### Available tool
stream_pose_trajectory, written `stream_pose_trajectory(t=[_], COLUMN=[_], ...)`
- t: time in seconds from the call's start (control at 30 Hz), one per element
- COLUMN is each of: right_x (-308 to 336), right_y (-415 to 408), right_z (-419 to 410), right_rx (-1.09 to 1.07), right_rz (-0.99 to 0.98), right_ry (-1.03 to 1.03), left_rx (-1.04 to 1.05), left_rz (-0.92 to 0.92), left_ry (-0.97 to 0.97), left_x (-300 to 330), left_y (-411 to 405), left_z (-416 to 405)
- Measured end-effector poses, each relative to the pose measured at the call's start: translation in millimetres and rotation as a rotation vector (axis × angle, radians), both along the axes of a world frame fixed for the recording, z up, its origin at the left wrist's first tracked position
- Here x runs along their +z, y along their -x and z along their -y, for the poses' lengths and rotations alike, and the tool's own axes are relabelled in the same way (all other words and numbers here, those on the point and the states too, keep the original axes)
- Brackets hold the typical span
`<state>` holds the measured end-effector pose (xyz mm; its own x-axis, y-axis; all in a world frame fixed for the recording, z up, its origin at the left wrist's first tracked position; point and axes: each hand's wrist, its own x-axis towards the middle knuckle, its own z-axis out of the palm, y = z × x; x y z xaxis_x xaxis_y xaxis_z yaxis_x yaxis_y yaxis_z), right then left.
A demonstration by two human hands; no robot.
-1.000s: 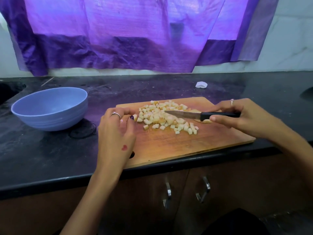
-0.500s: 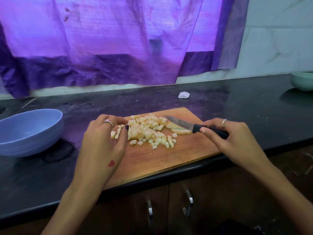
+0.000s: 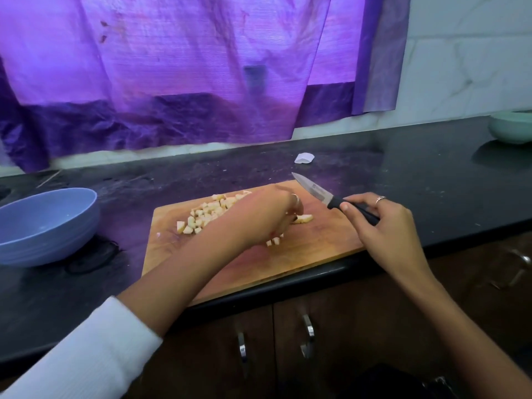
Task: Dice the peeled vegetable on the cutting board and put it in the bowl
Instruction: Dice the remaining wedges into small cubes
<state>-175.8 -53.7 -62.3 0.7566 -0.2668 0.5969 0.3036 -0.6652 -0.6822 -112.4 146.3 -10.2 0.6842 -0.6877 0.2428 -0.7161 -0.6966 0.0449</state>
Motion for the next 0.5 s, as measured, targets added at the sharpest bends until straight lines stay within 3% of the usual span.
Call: stream_pose_trajectory(t=[0.2, 0.5], right_x=[-5.0, -7.7], right_y=[-3.1, 2.7], right_z=[-3.5, -1.2], right_rx=[0.003, 0.073], right_rz=[0.023, 0.077], right_ry=[-0.132, -0.198], left_rx=[-0.013, -0.06], left_rz=[0.088, 0.02], left_ry=[-0.163, -0.238], left_x=[-14.8, -8.0], left_y=[-17.2, -28.5], left_z=[24.5, 29.5])
